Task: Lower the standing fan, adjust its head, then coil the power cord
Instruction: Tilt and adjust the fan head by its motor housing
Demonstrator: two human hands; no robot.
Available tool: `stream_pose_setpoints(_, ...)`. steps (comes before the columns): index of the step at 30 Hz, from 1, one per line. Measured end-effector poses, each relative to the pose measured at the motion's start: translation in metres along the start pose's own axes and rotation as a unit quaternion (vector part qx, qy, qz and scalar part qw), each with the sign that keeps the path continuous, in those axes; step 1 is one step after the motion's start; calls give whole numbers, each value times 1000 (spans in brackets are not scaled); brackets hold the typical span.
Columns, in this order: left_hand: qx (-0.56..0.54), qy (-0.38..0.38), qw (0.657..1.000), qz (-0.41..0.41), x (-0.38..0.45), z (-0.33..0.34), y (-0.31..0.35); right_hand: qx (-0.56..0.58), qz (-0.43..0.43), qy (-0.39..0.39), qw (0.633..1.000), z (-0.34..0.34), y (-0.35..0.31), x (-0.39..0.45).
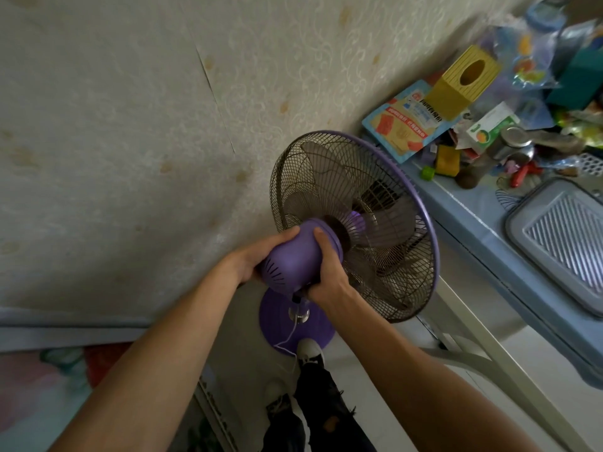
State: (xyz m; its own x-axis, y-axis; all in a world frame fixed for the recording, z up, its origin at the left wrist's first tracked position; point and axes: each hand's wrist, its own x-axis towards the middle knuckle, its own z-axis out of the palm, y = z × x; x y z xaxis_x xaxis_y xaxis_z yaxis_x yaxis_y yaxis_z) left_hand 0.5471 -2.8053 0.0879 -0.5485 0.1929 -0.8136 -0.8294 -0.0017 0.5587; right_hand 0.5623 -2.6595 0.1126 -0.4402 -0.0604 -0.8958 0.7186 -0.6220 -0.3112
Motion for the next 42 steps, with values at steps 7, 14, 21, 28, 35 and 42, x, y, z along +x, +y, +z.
stream_pose_setpoints(7,13,-22,1000,-1,2,-1,12,68,3,10,998,1,15,2)
stream_pose_setpoints(14,5,-37,999,6,3,10,13,76,10,-5,997,-8,7,4)
stream_pose_setpoints(21,5,-35,999,18,-3,7,3,68,23,-22,997,-15,13,-1)
stream_pose_setpoints(28,16,-22,1000,-6,-9,10,10,41,7,-53,998,-11,7,-7)
stream_pose_setpoints(35,22,-32,999,-17,-11,19,15,2,-1,-51,999,-19,-2,-11)
stream_pose_setpoints(42,11,-34,999,-4,-6,15,20,40,24,-55,997,-13,-9,1)
